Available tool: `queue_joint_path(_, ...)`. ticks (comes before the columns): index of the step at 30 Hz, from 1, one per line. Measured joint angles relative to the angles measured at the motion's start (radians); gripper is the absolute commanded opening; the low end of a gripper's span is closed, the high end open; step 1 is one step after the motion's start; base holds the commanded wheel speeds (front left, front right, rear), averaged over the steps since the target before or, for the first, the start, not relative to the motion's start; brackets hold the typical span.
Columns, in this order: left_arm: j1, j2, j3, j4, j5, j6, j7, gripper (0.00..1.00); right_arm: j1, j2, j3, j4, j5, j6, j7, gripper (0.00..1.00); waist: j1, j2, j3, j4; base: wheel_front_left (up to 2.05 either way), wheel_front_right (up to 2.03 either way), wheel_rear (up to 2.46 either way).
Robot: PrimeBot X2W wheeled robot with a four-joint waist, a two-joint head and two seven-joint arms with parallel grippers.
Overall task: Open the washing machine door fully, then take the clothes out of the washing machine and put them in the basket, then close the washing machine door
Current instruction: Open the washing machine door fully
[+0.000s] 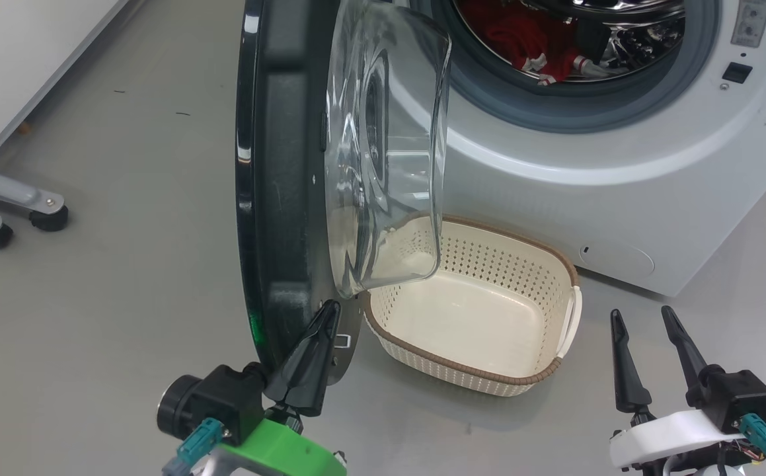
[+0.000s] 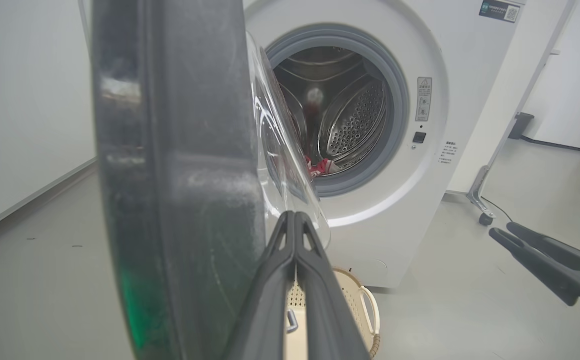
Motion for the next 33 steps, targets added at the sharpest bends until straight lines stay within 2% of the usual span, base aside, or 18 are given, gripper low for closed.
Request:
queue_joint_path(14, 0.040, 0.019, 0.116, -0.001, 0.014, 0.017, -0.022, 0.00, -0.001, 0.000, 0.013, 0.012, -0.010, 0.002, 0.000, 1.00, 0.0000, 0.0000, 0.003, 0.005, 0.00, 0.00, 0.00)
queue_joint_path(33, 0.048, 0.049, 0.318, 0.073, 0.036, 0.026, -0.027, 0.00, -0.006, 0.001, 0.030, 0.025, -0.007, 0.002, 0.000, 1.00, 0.0000, 0.0000, 0.000, -0.056, 0.00, 0.00, 0.00)
